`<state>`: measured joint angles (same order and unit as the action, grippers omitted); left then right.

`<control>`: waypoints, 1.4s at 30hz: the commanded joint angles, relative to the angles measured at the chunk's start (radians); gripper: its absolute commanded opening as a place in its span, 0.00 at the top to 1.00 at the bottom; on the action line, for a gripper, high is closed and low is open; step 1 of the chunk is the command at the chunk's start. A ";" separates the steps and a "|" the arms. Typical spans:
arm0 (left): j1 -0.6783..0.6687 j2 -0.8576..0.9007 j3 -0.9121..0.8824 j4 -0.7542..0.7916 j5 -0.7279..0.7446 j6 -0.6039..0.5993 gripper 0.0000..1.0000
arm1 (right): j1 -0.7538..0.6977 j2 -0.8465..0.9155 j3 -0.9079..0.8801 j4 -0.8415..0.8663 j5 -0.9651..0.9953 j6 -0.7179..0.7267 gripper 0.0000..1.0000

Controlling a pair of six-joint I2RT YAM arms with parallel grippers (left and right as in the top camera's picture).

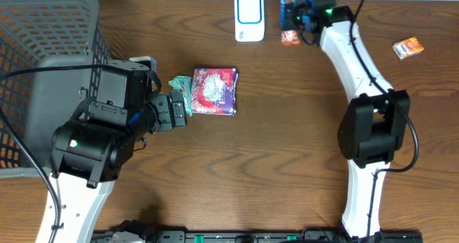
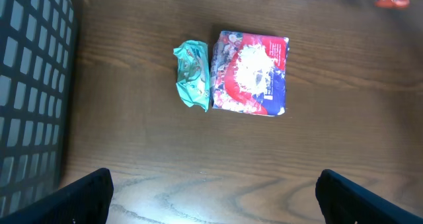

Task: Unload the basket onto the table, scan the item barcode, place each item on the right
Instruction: 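Hold the red Top bar over the scanner window with the right gripper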

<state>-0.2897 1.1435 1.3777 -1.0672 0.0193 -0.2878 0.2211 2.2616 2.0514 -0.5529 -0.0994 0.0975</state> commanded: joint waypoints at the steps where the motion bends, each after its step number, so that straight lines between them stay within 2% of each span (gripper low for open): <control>1: 0.003 -0.001 0.008 -0.002 -0.013 0.005 0.02 | 0.062 -0.022 0.023 0.032 -0.026 -0.005 0.99; 9: 0.003 -0.001 0.008 -0.002 -0.013 0.005 0.02 | 0.125 0.059 0.022 0.078 0.019 0.074 0.99; 19: 0.003 -0.001 0.008 -0.002 -0.013 0.005 0.02 | 0.120 0.066 0.023 0.109 0.036 0.076 0.99; 27: 0.003 -0.001 0.008 -0.002 -0.013 0.005 0.02 | 0.094 0.058 0.022 0.108 -0.030 0.218 0.99; 42: 0.003 -0.001 0.008 -0.002 -0.013 0.005 0.02 | 0.090 0.010 0.023 0.048 -0.041 0.208 0.99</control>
<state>-0.2897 1.1435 1.3777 -1.0672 0.0193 -0.2878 0.3187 2.3257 2.0563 -0.5053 -0.1326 0.3004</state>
